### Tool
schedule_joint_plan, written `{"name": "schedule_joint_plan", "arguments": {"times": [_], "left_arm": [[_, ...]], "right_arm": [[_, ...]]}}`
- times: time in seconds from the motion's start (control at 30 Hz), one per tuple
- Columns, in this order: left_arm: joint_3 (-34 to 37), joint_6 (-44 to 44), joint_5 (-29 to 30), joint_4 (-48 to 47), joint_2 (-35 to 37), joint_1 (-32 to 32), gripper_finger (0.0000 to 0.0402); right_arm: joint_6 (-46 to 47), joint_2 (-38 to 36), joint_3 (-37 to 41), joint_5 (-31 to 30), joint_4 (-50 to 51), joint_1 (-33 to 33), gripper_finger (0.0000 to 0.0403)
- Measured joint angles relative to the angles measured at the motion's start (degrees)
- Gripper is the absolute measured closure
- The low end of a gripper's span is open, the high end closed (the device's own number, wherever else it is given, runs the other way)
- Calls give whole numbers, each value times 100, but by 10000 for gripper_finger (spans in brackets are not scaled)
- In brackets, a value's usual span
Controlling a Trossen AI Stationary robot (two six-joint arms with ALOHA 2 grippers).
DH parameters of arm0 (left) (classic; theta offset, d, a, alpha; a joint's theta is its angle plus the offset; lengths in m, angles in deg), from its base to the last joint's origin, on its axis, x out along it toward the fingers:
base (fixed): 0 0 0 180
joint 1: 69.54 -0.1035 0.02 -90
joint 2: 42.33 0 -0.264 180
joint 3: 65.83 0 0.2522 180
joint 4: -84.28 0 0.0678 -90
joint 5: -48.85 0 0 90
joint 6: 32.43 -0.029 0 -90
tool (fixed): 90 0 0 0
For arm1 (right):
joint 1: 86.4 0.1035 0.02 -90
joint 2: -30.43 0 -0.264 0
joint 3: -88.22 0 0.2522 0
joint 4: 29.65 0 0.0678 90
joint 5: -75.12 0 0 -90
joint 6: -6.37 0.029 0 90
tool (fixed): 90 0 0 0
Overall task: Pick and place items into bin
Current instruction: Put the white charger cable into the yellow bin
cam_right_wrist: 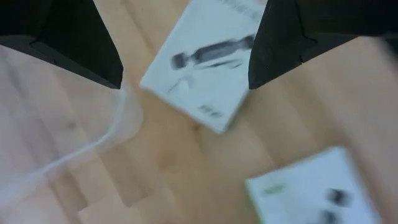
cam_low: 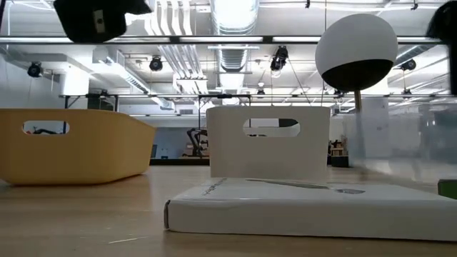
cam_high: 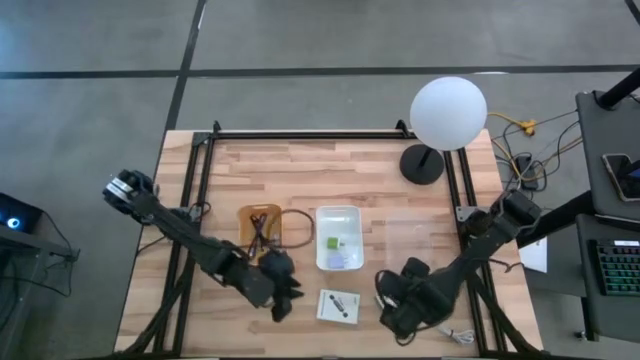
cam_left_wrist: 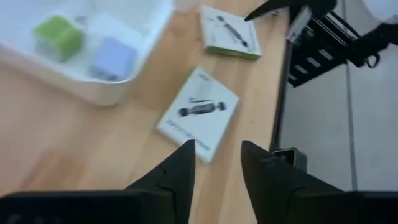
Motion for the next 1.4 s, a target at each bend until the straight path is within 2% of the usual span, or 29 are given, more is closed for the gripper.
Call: {"name": "schedule_joint_plan", "arguments": {"times": [0.13,0.33,0.53,0.77,0.9,1.23,1.4], "left_arm": [[-270,-397,-157,408,-445,0,311],[-457,-470,-122,498,-562,-13,320],[-392,-416,-128,421,-630,0,320],[-390,-445,-132,435,-765,0,320],[-390,-465,-133,422,-790,0,320],[-388,-616,-133,405,-800,0,320],[-390,-616,-133,364,-800,0,320]], "right_arm": [[511,-267,-104,-352,47,316,74],[1161,-486,-104,-513,408,809,74],[1702,-402,-67,459,511,1615,74],[2610,-231,-48,599,708,2609,74],[2709,103,-30,888,630,3028,74],[2437,788,-21,1189,575,3089,74],[2734,987,63,1249,349,2935,74]]}}
